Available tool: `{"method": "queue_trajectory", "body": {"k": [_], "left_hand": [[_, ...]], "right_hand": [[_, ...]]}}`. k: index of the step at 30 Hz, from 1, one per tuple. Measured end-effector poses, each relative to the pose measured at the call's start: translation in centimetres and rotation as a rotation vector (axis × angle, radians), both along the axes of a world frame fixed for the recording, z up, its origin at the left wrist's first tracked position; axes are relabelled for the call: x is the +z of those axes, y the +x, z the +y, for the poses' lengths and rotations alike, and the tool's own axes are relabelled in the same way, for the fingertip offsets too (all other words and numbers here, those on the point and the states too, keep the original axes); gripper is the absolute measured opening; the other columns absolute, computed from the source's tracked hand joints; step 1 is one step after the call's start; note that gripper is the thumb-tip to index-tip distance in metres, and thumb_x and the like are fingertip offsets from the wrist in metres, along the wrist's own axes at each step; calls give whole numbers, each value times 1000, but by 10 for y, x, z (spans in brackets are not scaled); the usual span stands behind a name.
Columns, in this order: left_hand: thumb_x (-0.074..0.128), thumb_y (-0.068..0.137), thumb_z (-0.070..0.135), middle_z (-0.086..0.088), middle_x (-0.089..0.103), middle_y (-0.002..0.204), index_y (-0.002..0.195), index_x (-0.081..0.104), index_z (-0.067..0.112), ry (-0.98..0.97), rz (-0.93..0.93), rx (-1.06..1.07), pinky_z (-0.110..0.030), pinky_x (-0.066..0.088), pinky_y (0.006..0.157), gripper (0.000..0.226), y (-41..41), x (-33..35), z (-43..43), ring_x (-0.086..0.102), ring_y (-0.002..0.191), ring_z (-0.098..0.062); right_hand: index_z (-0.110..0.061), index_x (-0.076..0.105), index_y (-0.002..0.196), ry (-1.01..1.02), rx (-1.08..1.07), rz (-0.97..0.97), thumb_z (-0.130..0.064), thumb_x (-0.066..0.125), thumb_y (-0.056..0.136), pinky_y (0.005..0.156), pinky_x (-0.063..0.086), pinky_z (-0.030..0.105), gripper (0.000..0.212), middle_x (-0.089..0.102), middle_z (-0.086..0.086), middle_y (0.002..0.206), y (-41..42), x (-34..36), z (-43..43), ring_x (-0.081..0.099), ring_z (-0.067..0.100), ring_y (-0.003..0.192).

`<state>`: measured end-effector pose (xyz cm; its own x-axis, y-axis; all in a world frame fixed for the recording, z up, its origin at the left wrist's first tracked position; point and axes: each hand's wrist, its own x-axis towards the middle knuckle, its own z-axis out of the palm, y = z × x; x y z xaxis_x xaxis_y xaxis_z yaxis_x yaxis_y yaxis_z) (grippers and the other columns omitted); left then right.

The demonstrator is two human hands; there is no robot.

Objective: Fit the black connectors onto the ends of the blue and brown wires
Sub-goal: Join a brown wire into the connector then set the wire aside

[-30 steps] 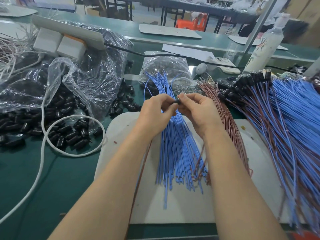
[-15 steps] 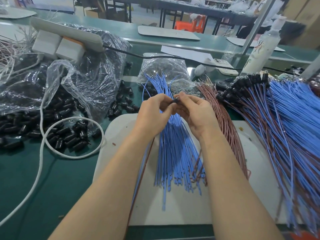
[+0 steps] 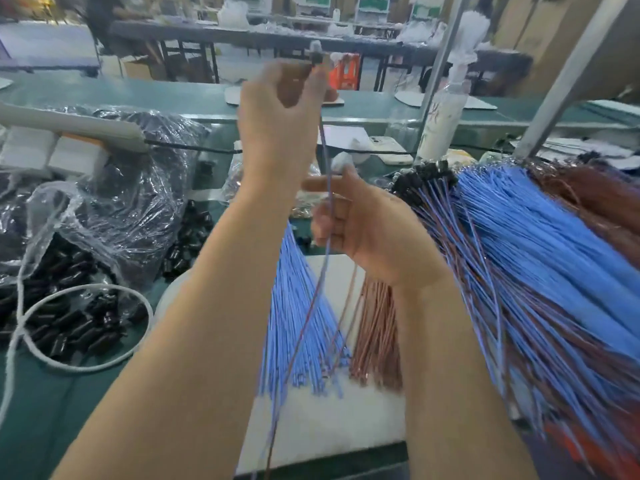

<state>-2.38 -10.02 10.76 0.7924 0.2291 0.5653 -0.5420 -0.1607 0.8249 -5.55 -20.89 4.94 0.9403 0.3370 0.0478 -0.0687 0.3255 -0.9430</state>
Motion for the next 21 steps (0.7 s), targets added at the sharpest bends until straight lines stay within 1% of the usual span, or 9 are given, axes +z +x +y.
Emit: {"method": "queue_trajectory", "body": {"k": [2, 4, 6, 8, 10, 13, 15, 17, 21], "left_hand": [[58, 93, 23, 23, 61, 53, 82, 58, 22, -217, 18, 4, -8, 44, 66, 11, 9, 25, -19, 57, 59, 9], [46, 97, 23, 14, 45, 35, 79, 44, 19, -304, 183, -61, -10, 39, 60, 18, 25, 37, -44, 41, 55, -2], [44, 96, 28, 11, 47, 50, 88, 44, 13, -315, 302, -174, -14, 37, 59, 17, 32, 38, -77, 36, 63, -8], [57, 93, 25, -4, 56, 75, 98, 54, 6, -405, 283, -279, -19, 42, 60, 20, 32, 26, -116, 47, 65, -13], [64, 89, 13, -12, 55, 81, 104, 56, -6, -396, 371, -387, -28, 46, 63, 25, 22, -1, -150, 50, 66, -19], [60, 87, 4, -14, 57, 84, 79, 56, 6, -224, 604, -454, -42, 53, 85, 9, 17, -58, -186, 57, 79, -25], [58, 89, 6, -12, 59, 92, 79, 53, 14, -144, 708, -486, -46, 50, 95, 13, 14, -90, -195, 61, 92, -28], [57, 90, 7, -11, 60, 92, 87, 56, 14, -126, 725, -503, -45, 50, 95, 7, 12, -106, -198, 60, 93, -26], [57, 88, 4, -8, 59, 69, 75, 58, 14, -198, 658, -517, -34, 46, 73, 17, 17, -104, -189, 55, 66, -19]], "right_hand": [[-6, 62, 98, -36, -56, -106, -27, 35, 100, 45, 33, 19, 34, 41, -3, 54, -19, 21, -35, 39, 11, 47], [-8, 60, 99, -101, -157, -175, -20, 39, 99, 40, 21, 15, 25, 37, -7, 52, -38, 39, -72, 30, 6, 41], [-14, 59, 94, -212, -351, -190, -15, 40, 100, 37, 17, 11, 19, 42, -8, 50, -50, 48, -103, 25, 3, 35], [-19, 56, 86, -464, -667, -187, -15, 44, 99, 37, 24, 13, 18, 53, -7, 51, -47, 43, -129, 31, 3, 32], [-14, 59, 90, -843, -915, -140, -19, 48, 97, 51, 37, 22, 14, 68, 2, 70, -32, 24, -149, 48, 8, 48], [-2, 66, 103, -1251, -991, 45, -20, 51, 94, 76, 41, 34, 24, 67, 20, 106, -11, -17, -160, 61, 29, 94], [-1, 65, 103, -1361, -954, 118, -21, 54, 92, 82, 42, 36, 26, 64, 23, 109, -6, -44, -158, 58, 35, 107], [-3, 64, 105, -1417, -956, 150, -24, 56, 91, 86, 44, 37, 27, 64, 22, 111, -4, -60, -157, 57, 35, 111], [-13, 59, 110, -1313, -1122, 108, -23, 59, 88, 90, 40, 37, 25, 61, 13, 117, -1, -54, -150, 52, 32, 114]]}}
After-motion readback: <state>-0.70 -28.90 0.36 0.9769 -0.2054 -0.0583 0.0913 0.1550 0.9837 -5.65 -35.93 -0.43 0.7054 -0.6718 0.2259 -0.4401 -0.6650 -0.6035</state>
